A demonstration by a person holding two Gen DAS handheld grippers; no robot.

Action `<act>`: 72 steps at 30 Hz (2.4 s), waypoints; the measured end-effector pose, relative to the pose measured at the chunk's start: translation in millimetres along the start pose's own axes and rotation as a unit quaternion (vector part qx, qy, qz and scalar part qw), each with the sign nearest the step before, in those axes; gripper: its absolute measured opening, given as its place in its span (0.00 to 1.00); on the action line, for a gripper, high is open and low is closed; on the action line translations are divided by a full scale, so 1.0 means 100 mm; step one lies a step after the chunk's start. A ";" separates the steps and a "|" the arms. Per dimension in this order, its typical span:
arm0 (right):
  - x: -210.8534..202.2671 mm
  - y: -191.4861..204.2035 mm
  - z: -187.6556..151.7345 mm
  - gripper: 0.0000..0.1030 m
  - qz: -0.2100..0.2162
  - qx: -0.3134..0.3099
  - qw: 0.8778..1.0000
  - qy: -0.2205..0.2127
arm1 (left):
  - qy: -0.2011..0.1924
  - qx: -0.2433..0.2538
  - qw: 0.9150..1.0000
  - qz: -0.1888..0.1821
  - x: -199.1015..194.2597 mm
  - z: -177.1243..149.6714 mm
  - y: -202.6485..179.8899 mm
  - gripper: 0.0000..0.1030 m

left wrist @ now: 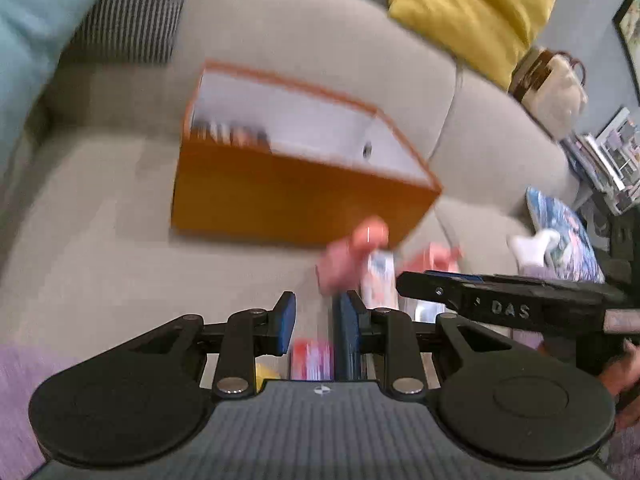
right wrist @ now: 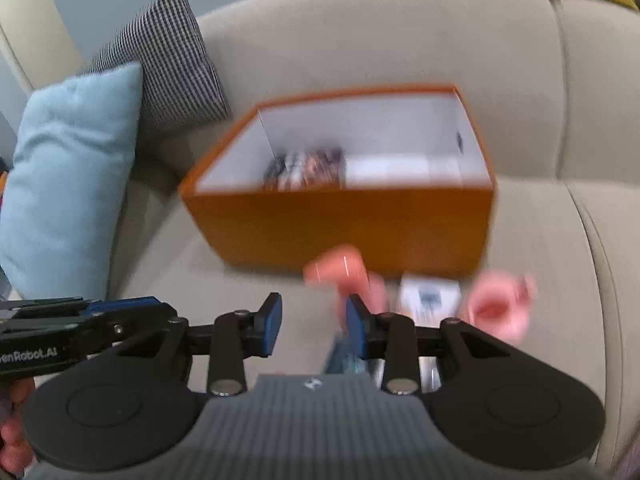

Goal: Organize rigid objects
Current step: 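Withdraw both tools from the orange box back to the remaining items, then grasp the brown printed square box with the left tool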

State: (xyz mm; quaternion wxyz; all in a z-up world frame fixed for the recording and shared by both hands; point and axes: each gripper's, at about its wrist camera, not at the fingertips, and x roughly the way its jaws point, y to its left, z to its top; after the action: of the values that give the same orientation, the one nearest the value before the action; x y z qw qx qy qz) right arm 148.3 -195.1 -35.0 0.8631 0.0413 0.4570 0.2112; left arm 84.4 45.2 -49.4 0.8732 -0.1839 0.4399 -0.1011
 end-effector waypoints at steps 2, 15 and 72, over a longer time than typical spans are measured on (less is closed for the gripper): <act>-0.03 -0.02 -0.23 0.36 -0.009 0.013 1.000 0.002 | 0.016 -0.005 1.000 -0.001 0.04 -0.15 -0.01 0.30; -0.07 -0.27 -0.72 0.48 -0.080 0.025 0.996 -0.002 | 0.025 -0.008 1.000 -0.003 0.38 -0.48 -0.21 0.30; -0.05 -1.36 -0.96 0.00 -0.100 0.214 0.969 0.067 | 0.114 0.114 0.986 -0.031 1.20 -0.44 -1.26 0.78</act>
State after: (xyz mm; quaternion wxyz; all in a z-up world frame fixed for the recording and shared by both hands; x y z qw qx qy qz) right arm 113.4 -332.0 -122.6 0.8182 0.1652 0.5501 0.0237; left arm 118.0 -120.8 -109.0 0.8290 -0.0843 0.5161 -0.1982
